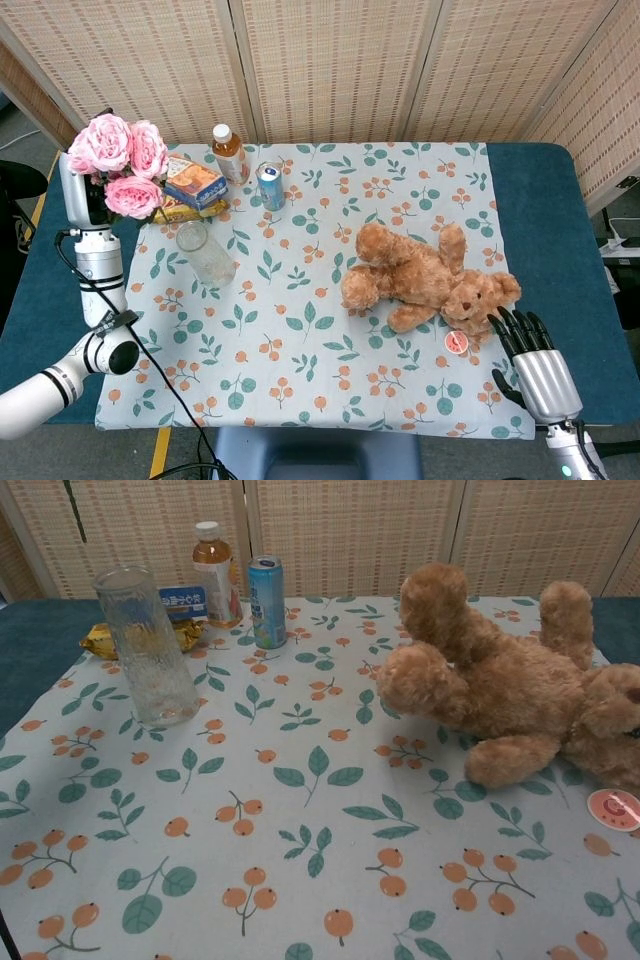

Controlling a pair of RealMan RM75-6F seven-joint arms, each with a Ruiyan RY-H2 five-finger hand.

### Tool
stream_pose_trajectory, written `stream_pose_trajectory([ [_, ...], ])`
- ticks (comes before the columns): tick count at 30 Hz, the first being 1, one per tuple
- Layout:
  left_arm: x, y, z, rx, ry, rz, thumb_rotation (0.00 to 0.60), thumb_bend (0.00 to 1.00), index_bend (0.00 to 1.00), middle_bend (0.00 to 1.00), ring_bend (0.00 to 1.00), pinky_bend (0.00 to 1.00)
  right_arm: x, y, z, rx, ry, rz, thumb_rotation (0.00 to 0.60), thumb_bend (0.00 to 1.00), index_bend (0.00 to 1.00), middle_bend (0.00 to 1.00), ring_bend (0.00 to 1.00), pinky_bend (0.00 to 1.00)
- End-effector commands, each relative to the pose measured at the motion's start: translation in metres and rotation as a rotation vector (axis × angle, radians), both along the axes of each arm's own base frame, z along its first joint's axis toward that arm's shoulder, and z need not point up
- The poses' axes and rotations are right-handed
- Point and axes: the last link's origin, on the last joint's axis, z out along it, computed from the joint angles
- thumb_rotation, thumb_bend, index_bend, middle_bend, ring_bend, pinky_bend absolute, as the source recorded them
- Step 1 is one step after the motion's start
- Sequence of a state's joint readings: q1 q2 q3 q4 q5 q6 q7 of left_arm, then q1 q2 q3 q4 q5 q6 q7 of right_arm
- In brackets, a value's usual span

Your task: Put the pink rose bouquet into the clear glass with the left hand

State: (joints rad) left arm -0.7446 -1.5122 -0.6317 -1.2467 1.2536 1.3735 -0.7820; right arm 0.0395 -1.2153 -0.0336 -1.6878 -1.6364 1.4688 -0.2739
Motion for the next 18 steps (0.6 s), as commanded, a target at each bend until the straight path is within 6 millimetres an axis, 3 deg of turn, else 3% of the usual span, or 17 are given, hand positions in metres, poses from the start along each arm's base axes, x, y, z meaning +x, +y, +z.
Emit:
stream_pose_trajectory([
  [1, 0.0, 0.002, -0.005, -0.008, 0.0, 0.002, 0.6, 0.48, 0.75, 0.73, 0.43, 0.17, -0.001, -0.001, 0.001, -0.003, 0.001, -0.003, 0.6, 0.29, 0.0, 0.0, 0.0, 0.0],
  [10, -0.002, 0.001, -0.041, -0.061, 0.042, -0.001, 0.6, 0.48, 0.75, 0.73, 0.43, 0.18, -0.001, -0.001, 0.002, -0.004, -0.003, -0.002, 0.6, 0.29, 0.0, 0.0, 0.0, 0.0],
  [18, -0.016, -0.008, -0.067, -0.102, 0.082, 0.01, 0.6, 0.48, 0.75, 0.73, 0.44, 0.18, 0.0, 0.001, 0.0, 0.002, -0.002, 0.003, 0.6, 0.29, 0.0, 0.0, 0.0, 0.0],
])
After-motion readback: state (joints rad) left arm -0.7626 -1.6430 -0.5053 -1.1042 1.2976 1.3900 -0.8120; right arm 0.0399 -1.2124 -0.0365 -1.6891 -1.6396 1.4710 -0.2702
